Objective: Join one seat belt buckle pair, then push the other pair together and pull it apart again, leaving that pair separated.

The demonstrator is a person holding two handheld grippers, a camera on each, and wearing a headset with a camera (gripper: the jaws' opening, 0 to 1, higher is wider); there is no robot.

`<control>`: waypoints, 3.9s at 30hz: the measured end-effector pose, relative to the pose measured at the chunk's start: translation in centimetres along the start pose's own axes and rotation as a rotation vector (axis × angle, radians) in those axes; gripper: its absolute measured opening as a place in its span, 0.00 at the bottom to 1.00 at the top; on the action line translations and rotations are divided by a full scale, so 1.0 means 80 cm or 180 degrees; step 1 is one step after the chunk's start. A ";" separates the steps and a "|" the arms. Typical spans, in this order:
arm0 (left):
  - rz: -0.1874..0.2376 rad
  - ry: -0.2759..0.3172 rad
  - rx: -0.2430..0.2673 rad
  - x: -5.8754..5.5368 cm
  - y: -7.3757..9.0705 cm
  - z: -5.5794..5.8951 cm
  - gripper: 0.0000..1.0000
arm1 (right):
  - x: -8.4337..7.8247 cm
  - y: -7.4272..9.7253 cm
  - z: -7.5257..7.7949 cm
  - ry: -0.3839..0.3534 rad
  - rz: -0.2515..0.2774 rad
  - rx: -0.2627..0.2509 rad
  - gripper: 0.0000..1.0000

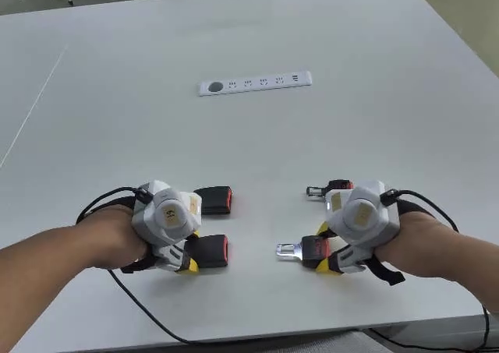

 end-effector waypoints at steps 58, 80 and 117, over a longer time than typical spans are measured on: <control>-0.0056 -0.0229 -0.0093 0.005 -0.002 -0.003 0.32 | 0.096 -0.063 0.007 0.0082 0.0210 -0.0069 0.32; -0.0049 -0.0231 -0.0080 0.003 -0.003 -0.007 0.32 | 0.103 -0.080 0.007 -0.0016 0.0337 -0.0060 0.32; 0.0069 -0.0123 -0.0105 -0.002 -0.001 -0.006 0.31 | 0.100 -0.069 0.012 0.0108 0.0379 -0.0013 0.33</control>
Point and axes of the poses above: the centre of the closed fingertips' face, and the gripper's own axes: y roughly backward along the fingers, z roughly to its right, x roughly out of its top, the point moved 9 cm from there along y, roughly backward along the fingers, and after that the axes turned 7 degrees about y, right-handed, at the moved point
